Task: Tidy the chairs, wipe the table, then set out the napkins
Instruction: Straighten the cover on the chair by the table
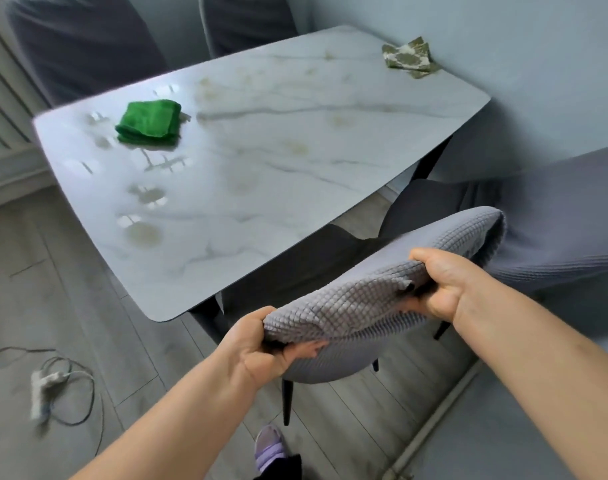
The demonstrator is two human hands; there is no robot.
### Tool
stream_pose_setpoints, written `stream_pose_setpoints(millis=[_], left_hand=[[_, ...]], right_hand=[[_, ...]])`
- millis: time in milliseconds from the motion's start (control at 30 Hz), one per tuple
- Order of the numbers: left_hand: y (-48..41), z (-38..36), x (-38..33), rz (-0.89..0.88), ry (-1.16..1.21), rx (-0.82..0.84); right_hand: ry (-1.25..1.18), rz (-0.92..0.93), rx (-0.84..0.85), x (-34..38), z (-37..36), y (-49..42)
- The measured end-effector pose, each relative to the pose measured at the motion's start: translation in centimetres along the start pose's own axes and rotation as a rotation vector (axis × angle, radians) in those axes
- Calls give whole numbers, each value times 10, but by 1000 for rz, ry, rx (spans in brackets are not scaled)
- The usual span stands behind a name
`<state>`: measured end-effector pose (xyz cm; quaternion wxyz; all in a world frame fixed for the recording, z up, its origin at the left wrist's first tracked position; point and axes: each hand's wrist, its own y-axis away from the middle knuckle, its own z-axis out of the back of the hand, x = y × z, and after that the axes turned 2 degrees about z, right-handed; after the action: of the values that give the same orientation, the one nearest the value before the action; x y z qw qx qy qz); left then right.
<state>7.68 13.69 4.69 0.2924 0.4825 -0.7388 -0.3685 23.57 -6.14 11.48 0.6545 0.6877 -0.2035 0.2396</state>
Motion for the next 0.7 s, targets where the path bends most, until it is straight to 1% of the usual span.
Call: stream_pose_setpoints(millis=[100,233,467,567,700], left_hand=[[5,-6,-9,-18,22,27],[1,-10,-15,-91,28,64],[-18,-20,-25,-232,83,8],[-26,-18,-26,-295,112,-15],[-42,-20,-23,-323,179,-67]], right_hand=[[-4,17,16,10,-11,-6],[-9,57,65,21,-20,-17],[46,74,155,32,-37,-48],[64,79,167,29,-46,-66],[60,84,165,27,-41,-88]])
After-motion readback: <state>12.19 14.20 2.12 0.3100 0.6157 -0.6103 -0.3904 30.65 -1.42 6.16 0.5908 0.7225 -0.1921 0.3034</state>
